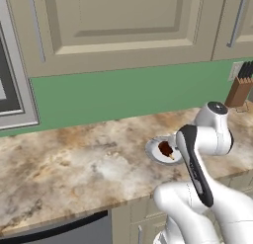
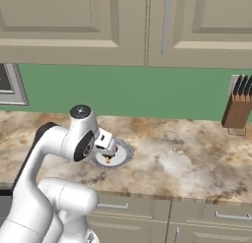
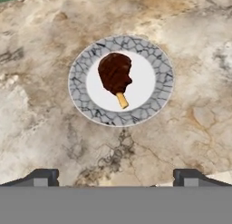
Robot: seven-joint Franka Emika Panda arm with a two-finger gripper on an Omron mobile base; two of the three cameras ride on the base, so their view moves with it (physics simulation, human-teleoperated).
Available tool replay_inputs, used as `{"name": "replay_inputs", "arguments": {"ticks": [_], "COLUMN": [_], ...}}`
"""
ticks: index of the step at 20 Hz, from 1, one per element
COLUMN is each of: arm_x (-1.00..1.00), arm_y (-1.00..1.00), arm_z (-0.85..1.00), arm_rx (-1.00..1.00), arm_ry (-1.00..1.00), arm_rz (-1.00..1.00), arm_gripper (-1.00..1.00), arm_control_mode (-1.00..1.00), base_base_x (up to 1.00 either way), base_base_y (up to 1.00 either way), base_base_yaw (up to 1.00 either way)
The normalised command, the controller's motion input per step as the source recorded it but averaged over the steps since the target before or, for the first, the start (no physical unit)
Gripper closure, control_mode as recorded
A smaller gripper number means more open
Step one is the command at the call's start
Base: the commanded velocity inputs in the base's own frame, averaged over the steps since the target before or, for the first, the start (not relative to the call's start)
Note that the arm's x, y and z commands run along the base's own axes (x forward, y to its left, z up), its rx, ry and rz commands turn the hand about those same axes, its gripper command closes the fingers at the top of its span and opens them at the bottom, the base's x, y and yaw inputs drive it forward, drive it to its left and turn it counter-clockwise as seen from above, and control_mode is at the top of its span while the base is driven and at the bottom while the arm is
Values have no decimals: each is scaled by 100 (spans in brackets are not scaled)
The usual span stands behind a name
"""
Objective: Pick up the knife from the drawer and place it on the cutting board. Then place the meat from the plate to the cutting board.
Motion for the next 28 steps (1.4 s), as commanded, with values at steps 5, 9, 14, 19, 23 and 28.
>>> {"name": "replay_inputs", "arguments": {"ticks": [5, 9, 14, 19, 23, 28], "arm_x": [31, 38, 32, 31, 32, 31], "arm_y": [0, 0, 0, 0, 0, 0], "arm_z": [-8, -23, -34, -27, -30, -35], "arm_rx": [0, 0, 0, 0, 0, 0], "arm_ry": [1, 4, 7, 3, 4, 5], "arm_rz": [0, 0, 0, 0, 0, 0], "arm_gripper": [-100, -100, -100, -100, -100, -100], "arm_control_mode": [-100, -100, -100, -100, -100, -100], "base_base_x": [0, 0, 0, 0, 0, 0], "base_base_y": [0, 0, 0, 0, 0, 0], "base_base_yaw": [0, 0, 0, 0, 0, 0]}}
